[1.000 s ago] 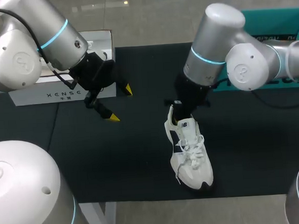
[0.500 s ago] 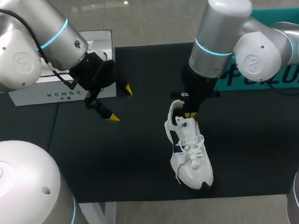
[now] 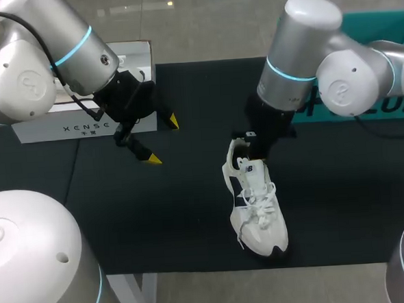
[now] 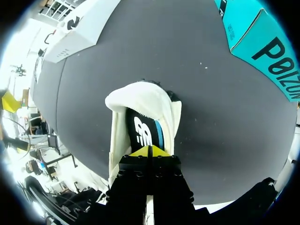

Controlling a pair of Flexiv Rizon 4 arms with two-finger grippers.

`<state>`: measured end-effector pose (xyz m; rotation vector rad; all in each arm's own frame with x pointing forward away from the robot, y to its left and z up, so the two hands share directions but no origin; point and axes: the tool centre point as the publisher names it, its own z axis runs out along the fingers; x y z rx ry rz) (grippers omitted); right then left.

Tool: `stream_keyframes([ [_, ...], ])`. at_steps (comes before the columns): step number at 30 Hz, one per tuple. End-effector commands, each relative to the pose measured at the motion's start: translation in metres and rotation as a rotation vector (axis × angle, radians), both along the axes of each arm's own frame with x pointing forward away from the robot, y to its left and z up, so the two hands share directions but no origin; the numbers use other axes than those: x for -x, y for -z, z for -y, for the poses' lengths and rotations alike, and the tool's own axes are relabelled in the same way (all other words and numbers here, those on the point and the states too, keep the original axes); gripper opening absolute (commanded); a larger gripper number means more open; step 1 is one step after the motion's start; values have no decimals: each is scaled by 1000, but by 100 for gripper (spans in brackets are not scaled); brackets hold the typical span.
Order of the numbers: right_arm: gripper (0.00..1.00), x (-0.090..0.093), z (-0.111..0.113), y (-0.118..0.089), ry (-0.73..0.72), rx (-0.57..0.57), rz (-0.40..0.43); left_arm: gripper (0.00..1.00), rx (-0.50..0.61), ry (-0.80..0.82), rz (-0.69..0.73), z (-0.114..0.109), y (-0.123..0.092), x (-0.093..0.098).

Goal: Take the shoe out of the shoebox, open the shoe tongue, remove and reinsert the insole, then place the shoe into the shoebox

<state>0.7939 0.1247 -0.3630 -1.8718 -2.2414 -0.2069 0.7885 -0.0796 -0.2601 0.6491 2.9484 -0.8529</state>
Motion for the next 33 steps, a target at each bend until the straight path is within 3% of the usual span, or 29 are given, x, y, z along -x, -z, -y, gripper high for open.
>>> stream_keyframes([
  [1,0,-3,-4,8,-9,6,-7,100,-4,0,0,1,0,0],
  [21,0,7,-31,48,-77,8,-83,100,-4,0,0,1,0,0],
  [33,0,12,-26,57,-71,9,-125,100,-4,0,0,1,0,0],
])
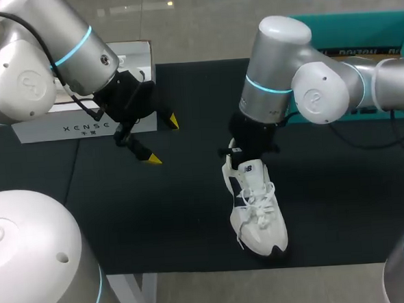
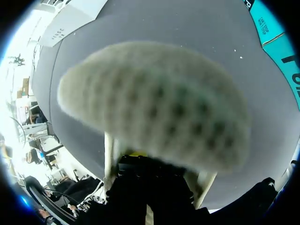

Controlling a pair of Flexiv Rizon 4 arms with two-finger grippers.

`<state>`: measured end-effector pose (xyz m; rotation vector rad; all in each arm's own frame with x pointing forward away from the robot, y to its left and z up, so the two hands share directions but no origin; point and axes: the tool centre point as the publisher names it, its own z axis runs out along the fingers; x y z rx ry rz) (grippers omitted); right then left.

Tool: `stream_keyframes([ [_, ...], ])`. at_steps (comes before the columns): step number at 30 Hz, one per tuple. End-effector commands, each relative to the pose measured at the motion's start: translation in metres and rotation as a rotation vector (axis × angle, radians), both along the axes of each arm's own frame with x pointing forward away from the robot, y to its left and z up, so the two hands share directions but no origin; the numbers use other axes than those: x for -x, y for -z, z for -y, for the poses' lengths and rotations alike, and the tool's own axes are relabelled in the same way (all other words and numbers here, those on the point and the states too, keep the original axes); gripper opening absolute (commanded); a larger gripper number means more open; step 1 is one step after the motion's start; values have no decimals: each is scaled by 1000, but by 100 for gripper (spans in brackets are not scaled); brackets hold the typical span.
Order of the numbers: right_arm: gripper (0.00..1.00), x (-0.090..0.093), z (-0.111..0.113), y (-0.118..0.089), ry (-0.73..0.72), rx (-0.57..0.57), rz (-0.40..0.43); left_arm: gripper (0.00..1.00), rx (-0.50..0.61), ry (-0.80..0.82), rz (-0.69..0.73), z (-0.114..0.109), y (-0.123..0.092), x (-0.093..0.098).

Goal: Take the shoe out of the shoebox, open the shoe tongue, remove and reinsert the insole, then place the shoe into the shoebox

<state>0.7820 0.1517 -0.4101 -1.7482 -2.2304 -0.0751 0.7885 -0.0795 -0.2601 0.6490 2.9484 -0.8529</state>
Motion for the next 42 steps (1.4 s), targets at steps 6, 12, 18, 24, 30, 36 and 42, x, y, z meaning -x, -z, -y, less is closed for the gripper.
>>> stream_keyframes([
  [6,0,0,5,-6,9,17,2,100,-4,0,0,1,0,0],
  [12,0,-5,8,-24,3,30,17,100,-4,0,0,1,0,0],
  [18,0,-15,12,-45,4,43,38,100,-4,0,0,1,0,0],
  [24,0,-11,14,-59,11,56,37,100,-4,0,0,1,0,0],
  [30,0,1,16,-53,23,45,4,100,-4,0,0,1,0,0],
  [36,0,6,10,-39,24,24,-43,100,-4,0,0,1,0,0],
  [42,62,4,6,-38,21,15,-52,100,-4,0,0,1,0,0],
])
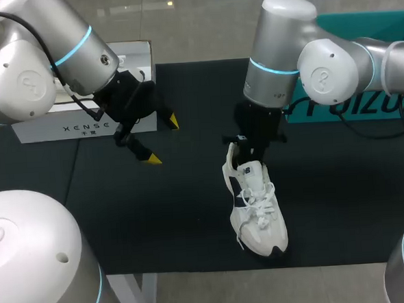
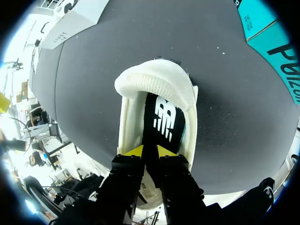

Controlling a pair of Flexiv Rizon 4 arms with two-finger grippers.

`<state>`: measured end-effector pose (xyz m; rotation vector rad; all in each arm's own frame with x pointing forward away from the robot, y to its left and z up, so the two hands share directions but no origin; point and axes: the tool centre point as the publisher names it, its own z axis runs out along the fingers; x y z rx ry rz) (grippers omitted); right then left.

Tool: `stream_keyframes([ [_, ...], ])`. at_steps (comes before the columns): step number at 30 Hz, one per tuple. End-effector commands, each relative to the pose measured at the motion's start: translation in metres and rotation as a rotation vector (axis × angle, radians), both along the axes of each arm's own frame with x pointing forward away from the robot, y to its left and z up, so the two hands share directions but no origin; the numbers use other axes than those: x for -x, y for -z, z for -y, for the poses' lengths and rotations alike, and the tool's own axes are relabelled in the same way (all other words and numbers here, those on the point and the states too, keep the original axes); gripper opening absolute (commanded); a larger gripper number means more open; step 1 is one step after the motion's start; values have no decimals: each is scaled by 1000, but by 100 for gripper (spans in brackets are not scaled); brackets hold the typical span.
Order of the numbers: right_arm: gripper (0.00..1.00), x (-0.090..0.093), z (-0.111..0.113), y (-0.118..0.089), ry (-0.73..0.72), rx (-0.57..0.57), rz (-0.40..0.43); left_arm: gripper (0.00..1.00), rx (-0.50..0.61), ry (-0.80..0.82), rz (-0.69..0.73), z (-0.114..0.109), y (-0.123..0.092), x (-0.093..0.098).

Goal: Take the shoe out of the shoebox, open the shoe tongue, remove and reinsert the insole, then place the shoe into the shoebox

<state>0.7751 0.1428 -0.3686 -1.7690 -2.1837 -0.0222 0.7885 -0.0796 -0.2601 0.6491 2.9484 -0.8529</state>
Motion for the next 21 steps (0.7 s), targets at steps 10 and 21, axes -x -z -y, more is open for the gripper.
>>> stream_keyframes([
  [10,97,-3,-2,7,-1,-17,-21,100,-4,0,0,1,0,0],
  [21,100,-6,-2,4,-6,-14,-7,100,-4,0,0,1,0,0],
])
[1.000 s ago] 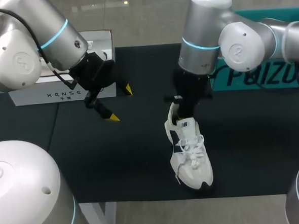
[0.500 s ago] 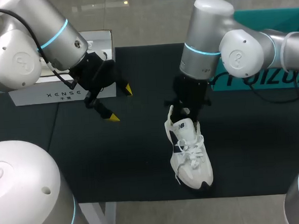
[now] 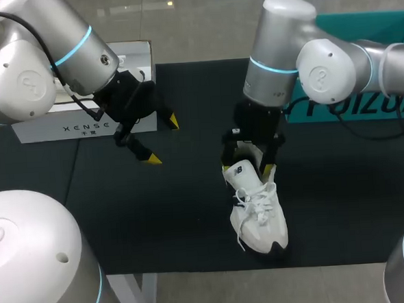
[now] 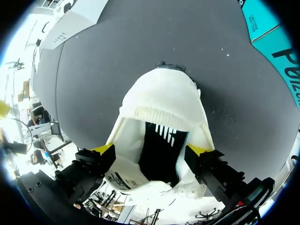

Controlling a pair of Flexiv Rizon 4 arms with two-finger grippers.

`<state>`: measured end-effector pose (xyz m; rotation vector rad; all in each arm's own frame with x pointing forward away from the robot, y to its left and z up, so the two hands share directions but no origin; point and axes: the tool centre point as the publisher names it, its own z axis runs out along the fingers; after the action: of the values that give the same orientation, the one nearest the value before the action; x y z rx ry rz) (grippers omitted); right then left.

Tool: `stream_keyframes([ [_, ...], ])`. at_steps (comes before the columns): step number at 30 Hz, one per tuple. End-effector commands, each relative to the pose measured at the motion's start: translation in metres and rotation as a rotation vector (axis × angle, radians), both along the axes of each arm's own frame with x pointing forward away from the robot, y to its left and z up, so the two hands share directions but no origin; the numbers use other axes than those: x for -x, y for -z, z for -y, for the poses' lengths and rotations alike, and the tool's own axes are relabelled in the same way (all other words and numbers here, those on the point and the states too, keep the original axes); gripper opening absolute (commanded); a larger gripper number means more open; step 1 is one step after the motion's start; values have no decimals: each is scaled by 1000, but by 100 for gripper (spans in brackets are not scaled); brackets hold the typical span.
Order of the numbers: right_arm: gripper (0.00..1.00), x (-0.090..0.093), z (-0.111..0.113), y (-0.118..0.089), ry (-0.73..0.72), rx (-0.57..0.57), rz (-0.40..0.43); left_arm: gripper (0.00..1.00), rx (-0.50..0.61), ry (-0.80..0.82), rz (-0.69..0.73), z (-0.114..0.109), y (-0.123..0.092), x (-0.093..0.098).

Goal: Take the shoe out of the shoebox, open the shoe tongue, remove and reinsert the insole, then place the shoe into the shoebox

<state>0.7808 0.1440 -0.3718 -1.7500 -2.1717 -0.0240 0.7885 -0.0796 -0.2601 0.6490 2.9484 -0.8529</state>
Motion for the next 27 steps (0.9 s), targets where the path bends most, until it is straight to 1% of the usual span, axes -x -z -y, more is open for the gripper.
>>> stream_keyframes([
  [1,100,-1,-1,-1,-2,3,10,100,-4,0,0,1,0,0],
  [7,100,-5,-1,-8,-4,8,31,100,-4,0,0,1,0,0],
  [12,100,-11,0,-18,-7,18,61,100,-4,0,0,1,0,0],
  [19,100,-16,3,-53,-1,45,130,100,-4,0,0,1,0,0],
  [20,100,-14,4,-61,1,51,145,100,-4,0,0,1,0,0],
  [24,100,-7,9,-81,9,60,161,100,-4,0,0,1,0,0],
  [27,100,2,10,-89,8,66,161,100,-4,0,0,1,0,0],
])
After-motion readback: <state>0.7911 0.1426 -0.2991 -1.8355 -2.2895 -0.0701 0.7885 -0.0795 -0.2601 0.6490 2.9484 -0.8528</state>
